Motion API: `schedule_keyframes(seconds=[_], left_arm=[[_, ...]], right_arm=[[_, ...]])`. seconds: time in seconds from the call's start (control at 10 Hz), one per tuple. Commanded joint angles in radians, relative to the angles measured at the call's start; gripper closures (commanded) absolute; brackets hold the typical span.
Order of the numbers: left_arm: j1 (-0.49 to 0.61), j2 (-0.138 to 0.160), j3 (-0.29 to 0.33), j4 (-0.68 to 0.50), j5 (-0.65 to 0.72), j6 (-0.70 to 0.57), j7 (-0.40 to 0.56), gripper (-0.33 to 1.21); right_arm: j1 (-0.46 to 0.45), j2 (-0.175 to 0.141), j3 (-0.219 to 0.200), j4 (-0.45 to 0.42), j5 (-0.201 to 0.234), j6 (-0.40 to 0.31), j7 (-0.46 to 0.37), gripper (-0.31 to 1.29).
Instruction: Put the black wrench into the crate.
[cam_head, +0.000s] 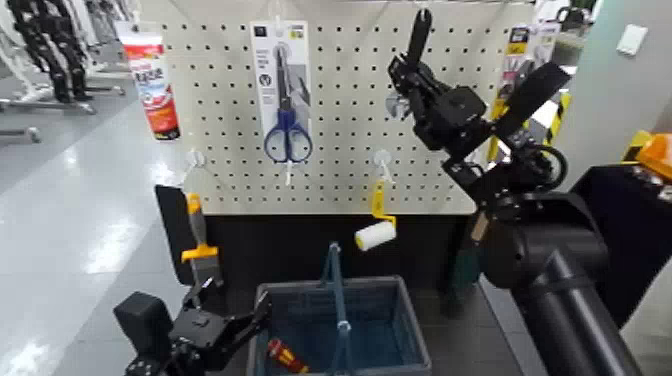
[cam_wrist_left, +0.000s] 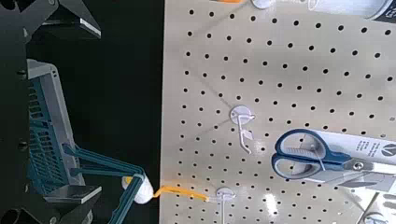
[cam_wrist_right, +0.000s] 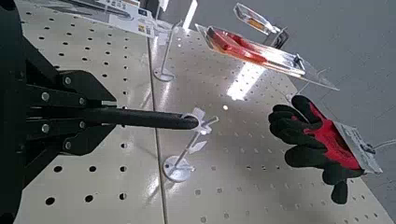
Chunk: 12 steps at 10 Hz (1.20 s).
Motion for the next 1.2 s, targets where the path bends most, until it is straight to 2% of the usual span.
schedule_keyframes(seconds=[0.1,0.7,1.2], left_arm=[[-0.002,0.001,0.005,0.0,-0.001,0.0,0.0,0.13],[0.0,0.001,0.005,-0.002,-0.001,0.0,0.001,0.13],[0.0,0.0,0.005,0.0,-0.001,0.003,0.001,0.13]], right_arm=[[-0.005,-0.002,0.003,-0.02,0.0,-0.008,0.003,1.24],[0.004,-0.002,0.017,-0.074,-0.009,-0.011,0.007,1.24],[0.064,0.021,0.066,-0.108,-0.067,0.024,0.009,1.24]])
